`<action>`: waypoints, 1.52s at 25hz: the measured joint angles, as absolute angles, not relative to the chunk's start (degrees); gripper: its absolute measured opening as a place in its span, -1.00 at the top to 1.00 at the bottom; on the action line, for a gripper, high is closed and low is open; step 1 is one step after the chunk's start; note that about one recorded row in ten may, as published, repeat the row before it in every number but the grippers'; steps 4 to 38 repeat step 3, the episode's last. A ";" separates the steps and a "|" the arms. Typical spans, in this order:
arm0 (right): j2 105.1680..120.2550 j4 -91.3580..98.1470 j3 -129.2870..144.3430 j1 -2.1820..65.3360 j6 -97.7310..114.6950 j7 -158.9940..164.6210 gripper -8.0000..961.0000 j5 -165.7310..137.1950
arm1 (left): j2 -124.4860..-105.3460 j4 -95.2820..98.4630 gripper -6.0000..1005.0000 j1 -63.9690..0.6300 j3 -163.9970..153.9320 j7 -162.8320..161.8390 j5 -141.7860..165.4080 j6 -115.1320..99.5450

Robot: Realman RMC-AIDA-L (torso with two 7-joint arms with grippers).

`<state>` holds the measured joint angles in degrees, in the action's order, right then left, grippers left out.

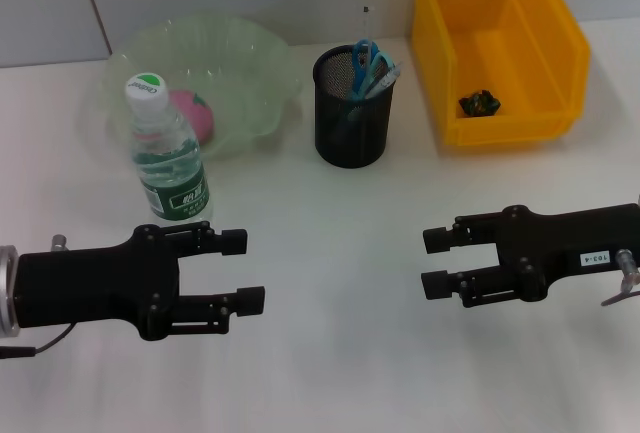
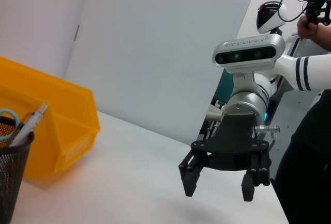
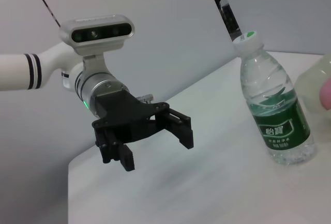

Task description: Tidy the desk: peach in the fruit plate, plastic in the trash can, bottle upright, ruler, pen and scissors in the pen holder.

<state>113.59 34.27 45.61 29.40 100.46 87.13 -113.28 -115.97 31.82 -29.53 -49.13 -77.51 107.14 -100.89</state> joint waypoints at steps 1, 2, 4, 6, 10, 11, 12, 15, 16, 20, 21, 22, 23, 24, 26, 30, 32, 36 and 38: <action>113.60 34.28 45.61 29.43 100.46 87.12 -0.52 -113.28 | -115.97 31.82 -0.58 -29.53 -49.13 -77.51 107.14 -100.89; 113.60 34.27 45.61 29.45 100.46 87.12 -0.52 -113.28 | -115.94 31.81 -0.58 -29.53 -49.13 -77.51 107.14 -100.89; 113.61 34.27 45.61 29.48 100.46 87.11 -0.52 -113.28 | -115.89 31.77 -0.58 -29.53 -49.16 -77.51 107.13 -100.89; 113.61 34.27 45.61 29.48 100.46 87.11 -0.52 -113.28 | -115.89 31.77 -0.58 -29.53 -49.16 -77.51 107.13 -100.89; 113.61 34.27 45.61 29.48 100.46 87.11 -0.52 -113.28 | -115.89 31.77 -0.58 -29.53 -49.16 -77.51 107.13 -100.89; 113.61 34.27 45.61 29.48 100.46 87.11 -0.52 -113.28 | -115.89 31.77 -0.58 -29.53 -49.16 -77.51 107.13 -100.89; 113.61 34.27 45.61 29.48 100.46 87.11 -0.52 -113.28 | -115.89 31.77 -0.58 -29.53 -49.16 -77.51 107.13 -100.89; 113.61 34.27 45.61 29.48 100.46 87.11 -0.52 -113.28 | -115.89 31.77 -0.58 -29.53 -49.16 -77.51 107.13 -100.89; 113.61 34.27 45.61 29.48 100.46 87.11 -0.52 -113.28 | -115.89 31.77 -0.58 -29.53 -49.16 -77.51 107.13 -100.89; 113.61 34.27 45.61 29.48 100.46 87.11 -0.52 -113.28 | -115.89 31.77 -0.58 -29.53 -49.16 -77.51 107.13 -100.89; 113.61 34.27 45.61 29.48 100.46 87.11 -0.52 -113.28 | -115.89 31.77 -0.58 -29.53 -49.16 -77.51 107.13 -100.89; 113.61 34.27 45.61 29.48 100.46 87.11 -0.52 -113.28 | -115.89 31.77 -0.58 -29.53 -49.16 -77.51 107.13 -100.89; 113.61 34.27 45.61 29.48 100.46 87.11 -0.52 -113.28 | -115.89 31.77 -0.58 -29.53 -49.16 -77.51 107.13 -100.89; 113.61 34.27 45.61 29.48 100.46 87.11 -0.52 -113.28 | -115.89 31.77 -0.58 -29.53 -49.16 -77.51 107.13 -100.89; 113.61 34.27 45.61 29.48 100.46 87.11 -0.52 -113.28 | -115.89 31.77 -0.58 -29.53 -49.16 -77.51 107.13 -100.89; 113.61 34.27 45.61 29.48 100.46 87.11 -0.52 -113.28 | -115.89 31.77 -0.58 -29.53 -49.16 -77.51 107.13 -100.89; 113.61 34.27 45.61 29.48 100.46 87.11 -0.52 -113.28 | -115.89 31.77 -0.58 -29.53 -49.16 -77.51 107.13 -100.89; 113.61 34.27 45.61 29.48 100.46 87.11 -0.52 -113.28 | -115.89 31.77 -0.58 -29.53 -49.16 -77.51 107.13 -100.89; 113.61 34.27 45.61 29.48 100.46 87.11 -0.52 -113.28 | -115.89 31.77 -0.58 -29.53 -49.16 -77.51 107.13 -100.89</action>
